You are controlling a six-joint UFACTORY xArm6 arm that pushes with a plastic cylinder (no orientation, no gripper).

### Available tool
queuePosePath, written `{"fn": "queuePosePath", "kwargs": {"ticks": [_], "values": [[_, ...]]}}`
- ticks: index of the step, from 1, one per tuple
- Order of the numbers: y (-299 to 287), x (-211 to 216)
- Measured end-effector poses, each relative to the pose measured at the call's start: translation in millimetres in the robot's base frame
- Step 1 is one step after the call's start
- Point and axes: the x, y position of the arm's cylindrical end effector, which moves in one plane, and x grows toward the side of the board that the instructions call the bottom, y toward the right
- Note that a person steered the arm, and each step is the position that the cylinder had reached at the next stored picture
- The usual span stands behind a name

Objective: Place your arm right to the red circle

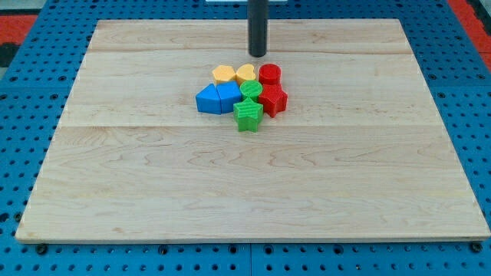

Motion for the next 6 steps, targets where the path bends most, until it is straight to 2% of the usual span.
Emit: {"fn": "queuePosePath", "kwargs": {"ticks": [1,3,6], "values": [[63.9,16.0],[48.7,56.8],[37.6,74.9]]}}
